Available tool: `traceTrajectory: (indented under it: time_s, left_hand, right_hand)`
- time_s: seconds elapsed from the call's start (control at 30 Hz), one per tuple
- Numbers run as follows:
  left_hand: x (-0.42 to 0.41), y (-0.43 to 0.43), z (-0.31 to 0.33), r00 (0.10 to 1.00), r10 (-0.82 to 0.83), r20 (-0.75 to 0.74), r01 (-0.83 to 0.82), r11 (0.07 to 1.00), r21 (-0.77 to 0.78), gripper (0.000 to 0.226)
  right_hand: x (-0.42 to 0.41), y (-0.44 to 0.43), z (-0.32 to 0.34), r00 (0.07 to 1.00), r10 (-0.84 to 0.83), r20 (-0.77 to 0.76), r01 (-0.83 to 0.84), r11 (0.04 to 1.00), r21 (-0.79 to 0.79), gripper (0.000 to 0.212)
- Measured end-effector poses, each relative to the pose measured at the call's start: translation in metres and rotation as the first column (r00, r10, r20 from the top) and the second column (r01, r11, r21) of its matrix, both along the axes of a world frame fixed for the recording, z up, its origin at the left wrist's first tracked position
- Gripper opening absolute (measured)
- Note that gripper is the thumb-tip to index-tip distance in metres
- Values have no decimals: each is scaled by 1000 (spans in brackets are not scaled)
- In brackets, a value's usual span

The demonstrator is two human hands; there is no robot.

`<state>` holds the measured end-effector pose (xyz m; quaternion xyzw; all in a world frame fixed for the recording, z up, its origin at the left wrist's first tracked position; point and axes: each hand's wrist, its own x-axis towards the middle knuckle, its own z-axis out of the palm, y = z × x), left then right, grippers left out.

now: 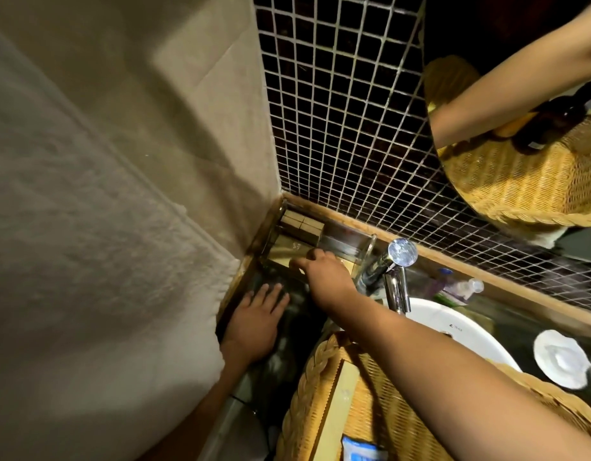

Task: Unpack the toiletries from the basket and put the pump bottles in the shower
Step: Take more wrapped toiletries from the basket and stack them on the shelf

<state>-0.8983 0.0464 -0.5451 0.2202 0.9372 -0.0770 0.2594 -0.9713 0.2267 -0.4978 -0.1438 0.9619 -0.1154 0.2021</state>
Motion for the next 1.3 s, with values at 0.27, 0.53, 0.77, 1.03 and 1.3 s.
traceTrajectory:
  time_s: [0.27, 0.53, 0.77, 1.03, 1.3]
  left_hand:
    - [-2, 4, -7, 999, -32, -6, 32, 999, 9, 68]
    - [-2, 11, -13, 1000, -9, -8, 9, 1000, -6, 65]
    - [-4, 11, -15, 996, 29, 85, -22, 997, -80, 62]
    - [-5, 16, -18, 991, 72, 110, -59, 991, -116, 61]
    - [-11, 27, 25, 978, 112, 174, -90, 987, -132, 58]
  right_hand:
    - [0, 2, -10, 1000, 2, 22, -2, 1000, -8, 59]
    - [7, 19, -11, 968, 156, 198, -162, 987, 16, 76]
    - [2, 29, -5, 934, 243, 261, -291, 942, 164, 94]
    - [-1, 30, 3, 904, 194, 381, -251, 962, 104, 96]
    - [-2, 33, 37, 935, 221, 277, -276, 944, 179, 103]
